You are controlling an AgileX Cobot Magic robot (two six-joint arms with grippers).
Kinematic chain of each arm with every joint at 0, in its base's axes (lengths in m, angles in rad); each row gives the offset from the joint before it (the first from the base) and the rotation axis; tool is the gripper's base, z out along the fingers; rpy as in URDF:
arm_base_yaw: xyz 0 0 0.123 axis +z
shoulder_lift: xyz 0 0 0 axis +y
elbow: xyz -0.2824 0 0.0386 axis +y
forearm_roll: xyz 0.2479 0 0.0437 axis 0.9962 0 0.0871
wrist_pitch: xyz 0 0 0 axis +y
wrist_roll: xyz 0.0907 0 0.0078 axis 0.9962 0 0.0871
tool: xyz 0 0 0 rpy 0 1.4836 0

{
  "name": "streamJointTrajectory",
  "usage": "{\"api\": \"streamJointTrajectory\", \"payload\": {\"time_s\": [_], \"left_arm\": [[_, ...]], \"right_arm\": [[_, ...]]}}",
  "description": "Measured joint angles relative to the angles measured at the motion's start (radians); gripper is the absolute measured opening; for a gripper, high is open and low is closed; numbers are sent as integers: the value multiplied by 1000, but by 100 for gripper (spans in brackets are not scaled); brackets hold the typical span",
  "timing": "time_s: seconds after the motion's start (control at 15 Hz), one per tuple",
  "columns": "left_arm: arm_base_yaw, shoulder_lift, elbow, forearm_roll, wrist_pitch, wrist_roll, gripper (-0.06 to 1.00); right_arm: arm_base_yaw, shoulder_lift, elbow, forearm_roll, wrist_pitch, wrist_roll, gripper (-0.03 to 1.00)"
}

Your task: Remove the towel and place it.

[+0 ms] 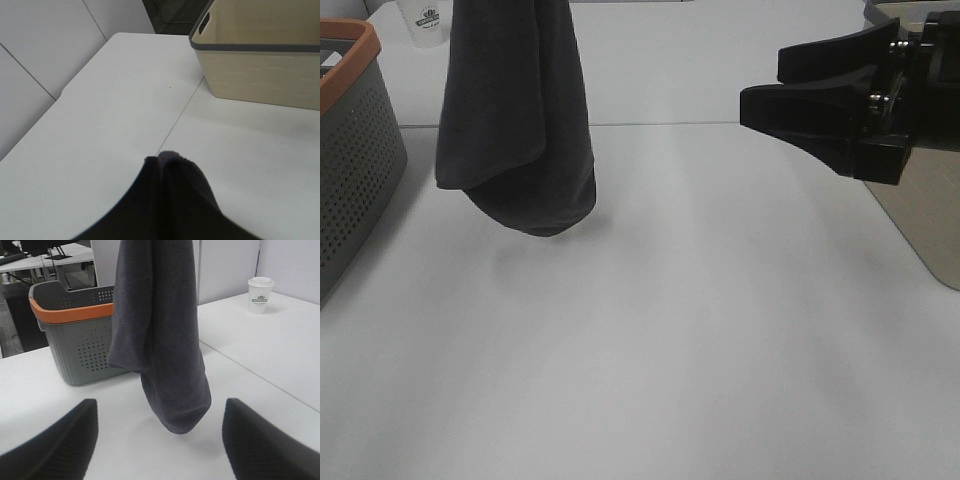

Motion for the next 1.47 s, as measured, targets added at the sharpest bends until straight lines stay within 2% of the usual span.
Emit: {"api": "streamJointTrajectory", "payload": {"time_s": [0.2,0.33,0.4,0.53,0.67,0.8,1.13,1.27,1.47], "left_arm": [[0,-1,-4,-16,61,30,0],[0,1,-3,-20,66,29,0],[0,4,4,-21,76,27,0],[0,22,17,-23,132,27,0],[0,29,20,-20,174,33,0],[0,28,20,-2,195,47,0],[0,28,20,-9,207,53,0],[0,28,20,-15,213,55,0],[0,28,20,-27,219,55,0]], "right_arm": [[16,117,-66,5,45,-16,65],[106,190,-106,13,34,-21,62],[175,226,-132,13,-9,-41,62],[282,309,-191,10,-166,-69,62],[320,383,-246,10,-262,-70,61],[321,446,-270,11,-312,-70,61],[324,545,-334,10,-271,-70,61],[328,566,-365,13,-216,-66,61],[402,599,-423,14,-231,-66,60]]}}
